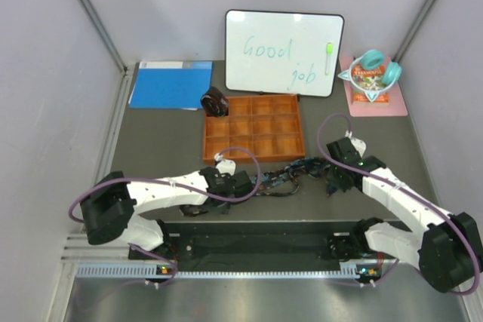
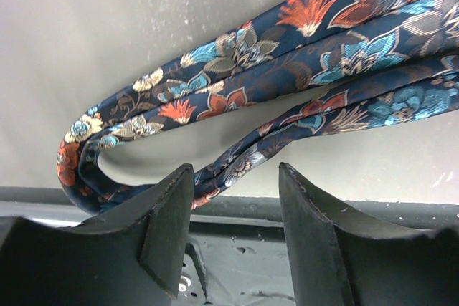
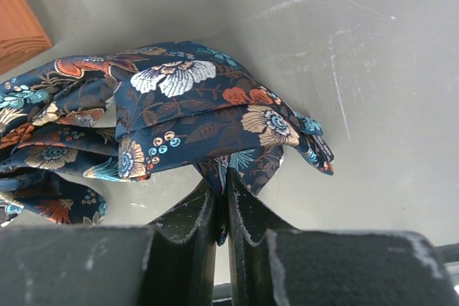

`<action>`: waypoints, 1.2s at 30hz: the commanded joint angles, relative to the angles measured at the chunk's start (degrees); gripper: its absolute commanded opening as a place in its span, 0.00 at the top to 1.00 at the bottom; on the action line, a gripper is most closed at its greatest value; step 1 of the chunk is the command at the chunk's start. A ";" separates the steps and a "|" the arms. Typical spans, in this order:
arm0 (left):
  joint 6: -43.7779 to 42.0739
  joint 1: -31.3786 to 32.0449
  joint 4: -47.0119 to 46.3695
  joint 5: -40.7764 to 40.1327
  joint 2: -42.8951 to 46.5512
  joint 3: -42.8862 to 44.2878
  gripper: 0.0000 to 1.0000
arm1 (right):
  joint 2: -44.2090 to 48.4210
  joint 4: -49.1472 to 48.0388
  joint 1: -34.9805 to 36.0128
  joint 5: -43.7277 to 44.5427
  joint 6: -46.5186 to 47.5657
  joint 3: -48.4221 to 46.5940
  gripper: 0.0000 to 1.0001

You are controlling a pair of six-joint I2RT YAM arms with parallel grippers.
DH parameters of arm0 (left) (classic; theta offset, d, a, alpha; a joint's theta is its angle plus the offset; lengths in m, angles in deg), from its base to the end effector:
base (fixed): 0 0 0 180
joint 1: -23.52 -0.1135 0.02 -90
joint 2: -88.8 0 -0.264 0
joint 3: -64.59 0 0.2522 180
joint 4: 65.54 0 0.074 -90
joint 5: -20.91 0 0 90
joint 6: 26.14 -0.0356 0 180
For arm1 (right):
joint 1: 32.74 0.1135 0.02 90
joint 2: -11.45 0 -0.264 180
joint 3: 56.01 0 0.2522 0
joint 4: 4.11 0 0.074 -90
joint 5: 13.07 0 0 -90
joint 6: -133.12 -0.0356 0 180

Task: Roll the ties
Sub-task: Flatten out the tie at the center of the board.

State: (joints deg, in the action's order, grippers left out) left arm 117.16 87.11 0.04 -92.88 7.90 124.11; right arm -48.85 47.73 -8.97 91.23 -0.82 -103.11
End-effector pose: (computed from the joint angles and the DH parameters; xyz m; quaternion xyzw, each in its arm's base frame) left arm 0.1102 -0.1895 0.1758 0.0823 0.9747 0.0857 0.1892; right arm 0.1688 0.0647 0.1869 0.1961 0.9491 0.0185 0.2458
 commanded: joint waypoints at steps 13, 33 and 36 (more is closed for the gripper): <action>-5.49 -3.56 -5.24 1.99 1.36 -1.38 0.95 | 1.04 0.05 -0.48 -0.68 0.44 -0.49 1.00; -21.66 -27.03 2.07 15.88 12.44 3.11 0.94 | 1.15 13.17 -11.00 -7.70 2.36 -12.10 1.00; -22.62 -28.43 0.66 17.89 10.42 3.11 0.93 | -4.03 10.00 -18.82 -12.01 6.14 -13.15 1.00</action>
State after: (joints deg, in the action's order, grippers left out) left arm 97.95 60.32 3.38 -79.86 20.36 127.80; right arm -48.06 61.02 -19.42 83.45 0.08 -113.25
